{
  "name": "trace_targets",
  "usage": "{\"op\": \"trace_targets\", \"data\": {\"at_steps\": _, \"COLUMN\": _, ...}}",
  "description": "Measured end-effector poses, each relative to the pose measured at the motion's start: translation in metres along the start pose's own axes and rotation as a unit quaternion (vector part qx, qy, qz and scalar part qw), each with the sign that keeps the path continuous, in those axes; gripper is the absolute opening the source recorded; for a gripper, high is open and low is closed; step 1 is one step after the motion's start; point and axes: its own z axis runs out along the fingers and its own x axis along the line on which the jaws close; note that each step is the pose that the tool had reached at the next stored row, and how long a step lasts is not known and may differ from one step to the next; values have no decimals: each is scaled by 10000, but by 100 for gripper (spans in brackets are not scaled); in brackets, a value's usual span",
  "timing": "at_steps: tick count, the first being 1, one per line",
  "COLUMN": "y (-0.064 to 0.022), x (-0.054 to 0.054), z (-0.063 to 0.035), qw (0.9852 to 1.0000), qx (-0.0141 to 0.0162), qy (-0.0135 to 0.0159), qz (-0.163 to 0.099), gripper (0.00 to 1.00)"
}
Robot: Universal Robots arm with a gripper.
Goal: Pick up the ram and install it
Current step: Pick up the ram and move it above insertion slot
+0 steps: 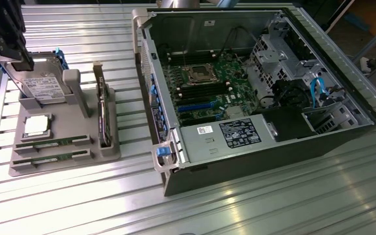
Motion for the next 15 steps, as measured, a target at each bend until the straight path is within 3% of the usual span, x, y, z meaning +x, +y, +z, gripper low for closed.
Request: {"op": "trace_targets", "data": {"at_steps": 15, "y": 1, "x": 158, "z": -4, "qw": 10000, "qx": 0, "qy": 6, "qz": 0, "gripper": 11}}
